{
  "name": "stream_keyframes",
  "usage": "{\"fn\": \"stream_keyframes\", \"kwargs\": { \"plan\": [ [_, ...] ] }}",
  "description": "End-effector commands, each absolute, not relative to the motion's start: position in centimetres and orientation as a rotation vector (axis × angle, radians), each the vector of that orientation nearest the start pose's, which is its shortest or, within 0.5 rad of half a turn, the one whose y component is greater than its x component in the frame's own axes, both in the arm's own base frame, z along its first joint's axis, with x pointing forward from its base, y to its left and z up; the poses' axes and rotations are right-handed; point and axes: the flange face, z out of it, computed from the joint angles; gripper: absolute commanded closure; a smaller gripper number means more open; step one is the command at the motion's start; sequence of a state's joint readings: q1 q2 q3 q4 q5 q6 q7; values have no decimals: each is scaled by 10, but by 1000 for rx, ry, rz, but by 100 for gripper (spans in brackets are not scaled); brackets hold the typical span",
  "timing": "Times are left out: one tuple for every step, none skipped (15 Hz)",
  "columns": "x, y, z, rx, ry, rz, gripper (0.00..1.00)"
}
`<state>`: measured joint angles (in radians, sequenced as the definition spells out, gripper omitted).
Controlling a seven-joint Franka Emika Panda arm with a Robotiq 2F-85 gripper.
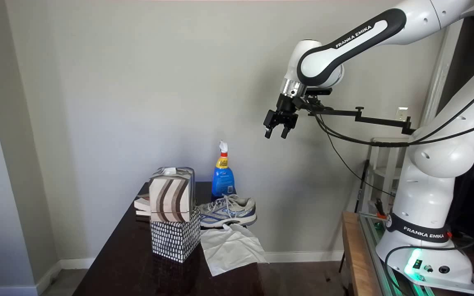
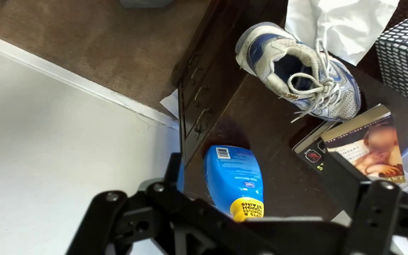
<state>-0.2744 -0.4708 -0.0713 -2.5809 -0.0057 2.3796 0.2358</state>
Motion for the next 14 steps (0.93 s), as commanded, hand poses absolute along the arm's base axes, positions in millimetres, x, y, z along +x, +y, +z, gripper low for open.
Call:
{"fn": "stream_keyframes", "kwargs": {
  "plan": [
    [391, -147, 452, -2978, 951, -518, 0],
    [393, -152, 453, -2987, 993, -564, 0],
    [394, -154, 459, -2978, 1011, -615, 0],
    [395, -155, 462, -2976, 1015, -647, 0],
    [398, -157, 462, -2978, 1023, -676, 0],
    [402, -159, 461, -2972, 1023, -691, 0],
    [409, -163, 459, -2962, 997, -701, 0],
    [416, -167, 456, -2938, 1000, -709, 0],
    [424, -172, 454, -2930, 990, -736, 0],
    [433, -177, 449, -2926, 976, -746, 0],
    [442, -183, 447, -2925, 964, -767, 0],
    [449, -188, 443, -2936, 955, -780, 0],
    [460, -195, 440, -2948, 939, -790, 0],
    [469, -201, 438, -2955, 926, -804, 0]
  ]
}}
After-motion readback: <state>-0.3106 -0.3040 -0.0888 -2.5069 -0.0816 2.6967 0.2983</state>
